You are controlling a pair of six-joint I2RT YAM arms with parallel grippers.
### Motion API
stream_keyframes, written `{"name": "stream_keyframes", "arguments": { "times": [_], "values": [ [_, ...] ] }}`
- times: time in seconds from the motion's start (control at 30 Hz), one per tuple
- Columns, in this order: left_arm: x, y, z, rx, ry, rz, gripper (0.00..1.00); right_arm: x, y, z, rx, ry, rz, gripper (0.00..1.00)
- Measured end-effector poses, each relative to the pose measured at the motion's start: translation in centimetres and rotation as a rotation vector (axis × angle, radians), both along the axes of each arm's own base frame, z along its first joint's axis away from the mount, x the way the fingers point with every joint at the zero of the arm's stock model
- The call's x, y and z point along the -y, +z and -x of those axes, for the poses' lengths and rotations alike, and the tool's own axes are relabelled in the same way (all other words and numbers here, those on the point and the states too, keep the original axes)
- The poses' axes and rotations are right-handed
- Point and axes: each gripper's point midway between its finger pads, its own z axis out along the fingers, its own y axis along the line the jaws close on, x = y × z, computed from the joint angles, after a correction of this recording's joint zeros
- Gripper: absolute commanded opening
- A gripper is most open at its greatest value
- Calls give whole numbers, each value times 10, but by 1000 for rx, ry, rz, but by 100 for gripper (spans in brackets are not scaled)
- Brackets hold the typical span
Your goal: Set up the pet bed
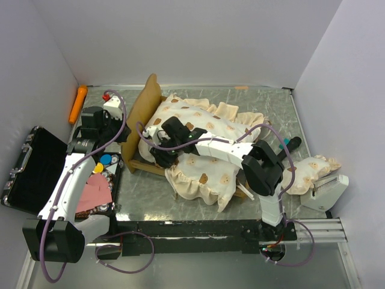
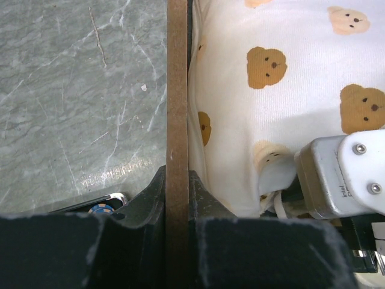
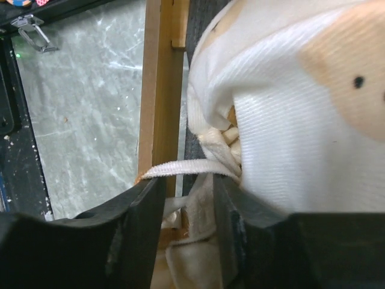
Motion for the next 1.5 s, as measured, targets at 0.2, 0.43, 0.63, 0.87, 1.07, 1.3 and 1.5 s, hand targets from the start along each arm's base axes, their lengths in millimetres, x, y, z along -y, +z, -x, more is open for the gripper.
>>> {"name": "stream_keyframes", "arguments": {
  "times": [0.2, 0.43, 0.63, 0.87, 1.07, 1.3, 1.5],
  "values": [
    [0, 0, 0, 0, 0, 0, 1, -1, 4, -2, 7, -6, 2, 49],
    [0, 0, 0, 0, 0, 0, 1, 2, 1, -8, 65, -62, 62, 55],
    [0, 0, 0, 1, 0, -1, 1, 0, -2, -18, 248, -148, 200, 64],
    [0, 0, 0, 0, -1, -1, 1, 19, 19, -17, 426, -184, 208, 79],
    [0, 0, 0, 1, -1, -1, 1, 15, 55, -9, 518, -145, 127, 69],
    [0, 0, 0, 1, -1, -1, 1, 9, 57, 1, 460, -78, 70, 66],
    [0, 0, 0, 1, -1, -1, 1, -1, 64, 21, 275, -8, -59, 57]
  ]
}}
